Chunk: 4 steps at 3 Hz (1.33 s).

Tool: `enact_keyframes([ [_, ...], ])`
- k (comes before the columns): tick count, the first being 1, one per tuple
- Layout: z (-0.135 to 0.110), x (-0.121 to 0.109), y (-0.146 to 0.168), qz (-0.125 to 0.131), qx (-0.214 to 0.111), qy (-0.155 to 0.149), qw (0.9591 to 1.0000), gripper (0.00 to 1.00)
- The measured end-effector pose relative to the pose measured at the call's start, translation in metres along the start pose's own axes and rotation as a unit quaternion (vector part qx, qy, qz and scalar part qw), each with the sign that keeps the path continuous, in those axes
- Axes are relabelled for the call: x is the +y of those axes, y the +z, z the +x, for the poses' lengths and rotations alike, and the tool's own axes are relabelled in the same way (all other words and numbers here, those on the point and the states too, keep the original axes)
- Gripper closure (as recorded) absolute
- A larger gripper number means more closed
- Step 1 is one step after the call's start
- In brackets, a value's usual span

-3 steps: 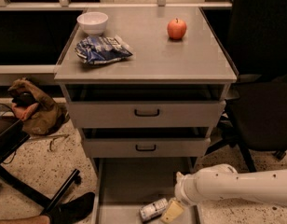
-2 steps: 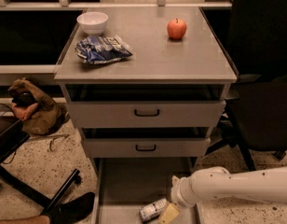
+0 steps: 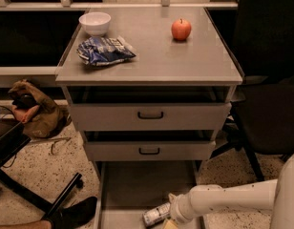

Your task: Pick blue plastic bottle from bottom drawer and place on counter

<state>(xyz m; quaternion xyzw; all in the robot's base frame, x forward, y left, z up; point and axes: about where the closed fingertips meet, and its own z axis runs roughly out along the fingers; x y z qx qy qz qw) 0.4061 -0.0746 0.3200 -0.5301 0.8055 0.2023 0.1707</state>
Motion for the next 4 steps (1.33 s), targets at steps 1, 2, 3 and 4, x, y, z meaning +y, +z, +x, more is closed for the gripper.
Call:
enact_keyframes([
  [1, 0.0, 0.0, 0.0, 0.0, 0.0, 0.0, 1.0, 0.0],
  [2, -0.008, -0.005, 0.02, -0.012, -0.006, -0.011, 0.9998, 0.0],
  [3, -0.019, -0.012, 0.049, -0.014, -0.014, -0.033, 0.9993, 0.0],
  [4, -0.011, -0.025, 0.077, -0.01, -0.025, -0.039, 0.9989, 0.0],
])
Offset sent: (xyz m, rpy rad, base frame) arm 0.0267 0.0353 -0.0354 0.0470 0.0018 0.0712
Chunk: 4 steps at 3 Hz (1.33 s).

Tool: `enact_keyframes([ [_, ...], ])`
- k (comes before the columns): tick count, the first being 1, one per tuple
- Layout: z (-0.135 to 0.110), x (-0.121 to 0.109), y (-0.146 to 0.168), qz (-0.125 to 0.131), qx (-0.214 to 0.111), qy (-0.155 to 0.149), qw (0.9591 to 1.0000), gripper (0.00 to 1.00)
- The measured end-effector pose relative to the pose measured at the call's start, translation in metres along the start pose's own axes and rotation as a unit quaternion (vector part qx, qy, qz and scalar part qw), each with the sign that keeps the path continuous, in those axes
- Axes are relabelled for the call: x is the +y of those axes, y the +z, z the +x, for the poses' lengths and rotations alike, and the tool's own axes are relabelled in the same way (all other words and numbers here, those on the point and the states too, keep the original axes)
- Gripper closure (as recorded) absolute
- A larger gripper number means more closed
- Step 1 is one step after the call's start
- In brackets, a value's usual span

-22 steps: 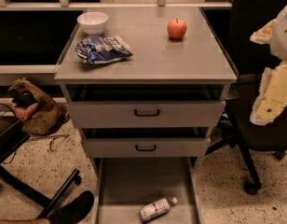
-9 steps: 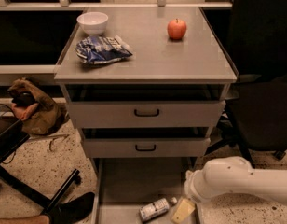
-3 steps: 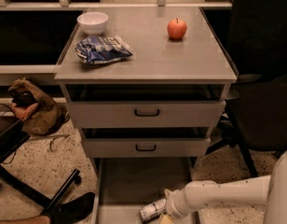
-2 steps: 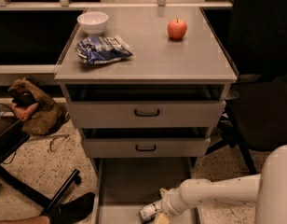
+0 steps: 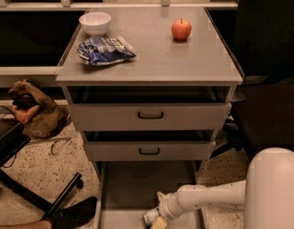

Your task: Pick blue plastic bottle from bottom drawer and place on counter

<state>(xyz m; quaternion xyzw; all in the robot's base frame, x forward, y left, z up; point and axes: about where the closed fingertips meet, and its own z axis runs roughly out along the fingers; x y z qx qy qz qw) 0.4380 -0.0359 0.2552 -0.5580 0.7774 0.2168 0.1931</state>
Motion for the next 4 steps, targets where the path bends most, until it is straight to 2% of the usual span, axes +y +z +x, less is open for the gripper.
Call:
enact_keyframes([
  [2, 0.039, -0.023, 0.037, 0.012, -0.032, 0.043, 0.9985, 0.0],
  [3, 0.041, -0.027, 0.047, 0.011, -0.034, 0.043, 0.9984, 0.0],
  [4, 0.044, -0.031, 0.067, -0.002, -0.034, 0.042, 0.9985, 0.0],
])
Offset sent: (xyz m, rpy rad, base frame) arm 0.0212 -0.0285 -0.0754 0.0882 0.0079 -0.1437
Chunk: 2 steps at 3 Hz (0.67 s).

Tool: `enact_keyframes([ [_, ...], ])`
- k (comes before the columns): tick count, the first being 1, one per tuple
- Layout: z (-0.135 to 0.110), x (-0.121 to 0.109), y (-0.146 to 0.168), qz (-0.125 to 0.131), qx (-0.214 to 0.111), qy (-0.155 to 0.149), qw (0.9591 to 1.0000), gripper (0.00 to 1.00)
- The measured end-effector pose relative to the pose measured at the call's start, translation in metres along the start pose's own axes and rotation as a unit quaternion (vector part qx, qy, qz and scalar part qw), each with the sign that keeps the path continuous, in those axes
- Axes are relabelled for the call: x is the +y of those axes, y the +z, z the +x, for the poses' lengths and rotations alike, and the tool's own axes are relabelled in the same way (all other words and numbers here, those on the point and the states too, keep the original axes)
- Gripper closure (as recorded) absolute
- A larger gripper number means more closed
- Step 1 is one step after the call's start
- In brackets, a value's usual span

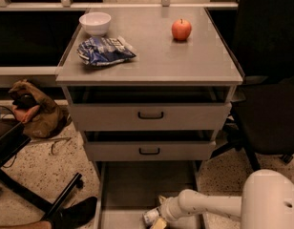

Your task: Pick blue plastic bottle from bottom drawer and place on counter

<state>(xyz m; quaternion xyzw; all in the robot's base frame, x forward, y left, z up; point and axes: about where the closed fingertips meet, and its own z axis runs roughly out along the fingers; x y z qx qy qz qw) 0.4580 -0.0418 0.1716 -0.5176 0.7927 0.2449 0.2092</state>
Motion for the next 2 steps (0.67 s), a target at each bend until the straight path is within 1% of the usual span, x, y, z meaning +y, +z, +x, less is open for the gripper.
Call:
enact_keyframes([
  [1, 0.006, -0.002, 0.017, -0.006, -0.005, 0.0, 1.0, 0.0],
  [2, 0.01, -0.005, 0.029, -0.007, -0.003, -0.003, 1.0, 0.0],
])
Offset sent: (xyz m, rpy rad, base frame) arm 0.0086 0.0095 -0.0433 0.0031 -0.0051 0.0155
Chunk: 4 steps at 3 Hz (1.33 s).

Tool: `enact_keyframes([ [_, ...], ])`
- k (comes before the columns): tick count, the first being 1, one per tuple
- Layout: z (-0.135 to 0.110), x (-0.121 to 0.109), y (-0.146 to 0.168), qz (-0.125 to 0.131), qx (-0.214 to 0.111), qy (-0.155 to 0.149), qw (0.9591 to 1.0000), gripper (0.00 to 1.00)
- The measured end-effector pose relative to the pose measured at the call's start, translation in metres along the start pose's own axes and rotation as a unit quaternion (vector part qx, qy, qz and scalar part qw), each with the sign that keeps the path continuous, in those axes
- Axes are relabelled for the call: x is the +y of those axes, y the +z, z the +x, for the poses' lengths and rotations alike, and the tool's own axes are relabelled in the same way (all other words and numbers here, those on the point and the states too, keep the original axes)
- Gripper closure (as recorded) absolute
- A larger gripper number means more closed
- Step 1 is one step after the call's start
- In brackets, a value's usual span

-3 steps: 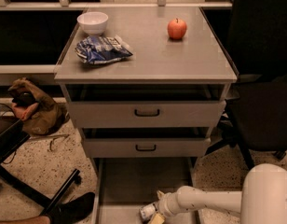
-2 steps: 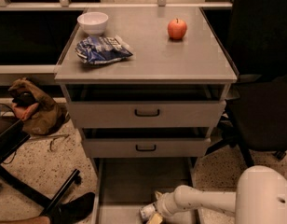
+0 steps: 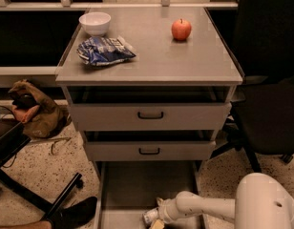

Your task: Pick blue plastic bottle from bottom drawer and place on counter

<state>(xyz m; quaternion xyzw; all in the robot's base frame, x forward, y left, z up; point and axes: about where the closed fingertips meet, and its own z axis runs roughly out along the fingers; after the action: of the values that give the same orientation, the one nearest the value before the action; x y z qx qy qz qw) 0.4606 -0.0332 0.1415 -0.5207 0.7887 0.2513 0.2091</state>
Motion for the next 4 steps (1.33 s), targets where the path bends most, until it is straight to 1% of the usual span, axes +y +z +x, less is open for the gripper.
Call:
enact_keyframes([
  [1, 0.0001, -0.0001, 0.0002, 0.0, 0.0, 0.0, 1.0, 0.19],
  [4, 0.0, 0.0, 0.0002, 0.0, 0.0, 0.0, 1.0, 0.88],
])
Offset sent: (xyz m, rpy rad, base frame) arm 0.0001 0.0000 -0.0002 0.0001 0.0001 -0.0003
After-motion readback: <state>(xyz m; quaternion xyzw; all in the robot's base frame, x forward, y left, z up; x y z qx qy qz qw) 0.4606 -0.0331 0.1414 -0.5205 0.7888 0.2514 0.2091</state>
